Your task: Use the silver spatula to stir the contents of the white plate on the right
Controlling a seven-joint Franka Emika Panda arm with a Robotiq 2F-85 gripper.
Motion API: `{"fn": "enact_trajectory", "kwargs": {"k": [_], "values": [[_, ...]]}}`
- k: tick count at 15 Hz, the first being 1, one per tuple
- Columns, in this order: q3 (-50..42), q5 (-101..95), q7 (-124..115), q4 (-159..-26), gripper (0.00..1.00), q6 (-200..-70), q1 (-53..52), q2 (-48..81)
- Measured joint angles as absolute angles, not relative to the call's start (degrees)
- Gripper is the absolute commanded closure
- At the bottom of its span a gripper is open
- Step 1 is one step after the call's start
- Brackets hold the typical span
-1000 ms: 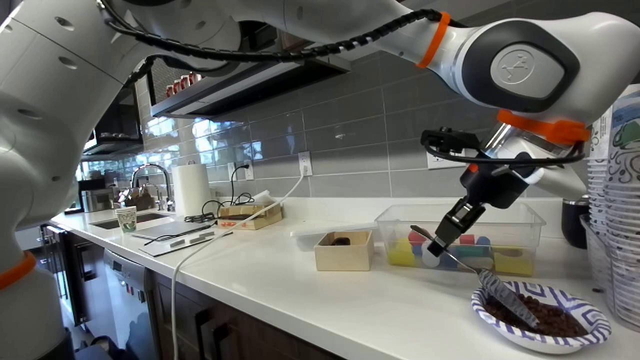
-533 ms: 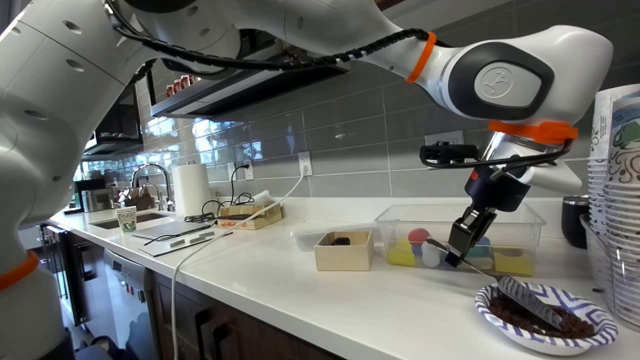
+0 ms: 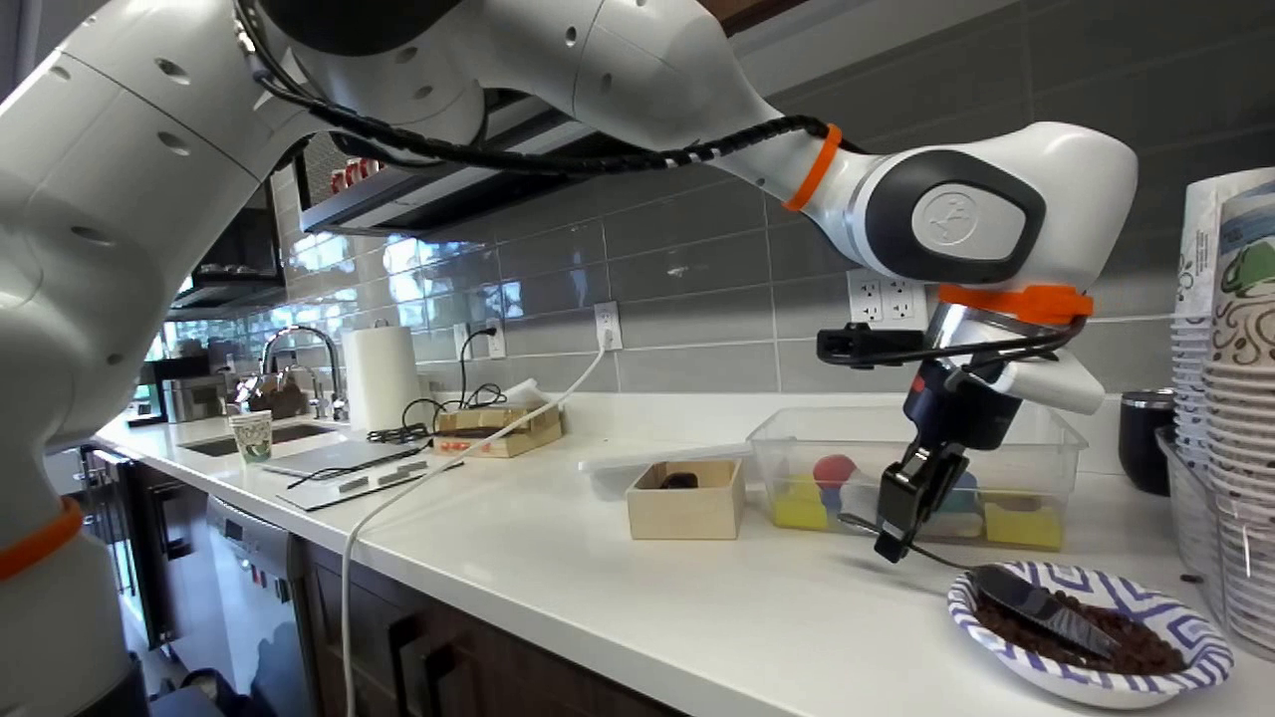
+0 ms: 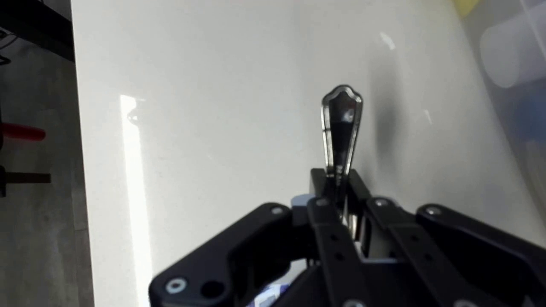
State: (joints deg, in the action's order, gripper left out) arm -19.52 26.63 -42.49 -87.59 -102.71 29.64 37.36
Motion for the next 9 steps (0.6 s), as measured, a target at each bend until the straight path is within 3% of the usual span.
{"fn": "enact_trajectory", "kwargs": {"k": [8,9], "values": [[-19.55,26.43,-42.85,-87.61,0.01,-103.14,29.3,37.59],[-19.55,26.43,-42.85,-87.61,0.0,-103.14,29.36,37.58]]}}
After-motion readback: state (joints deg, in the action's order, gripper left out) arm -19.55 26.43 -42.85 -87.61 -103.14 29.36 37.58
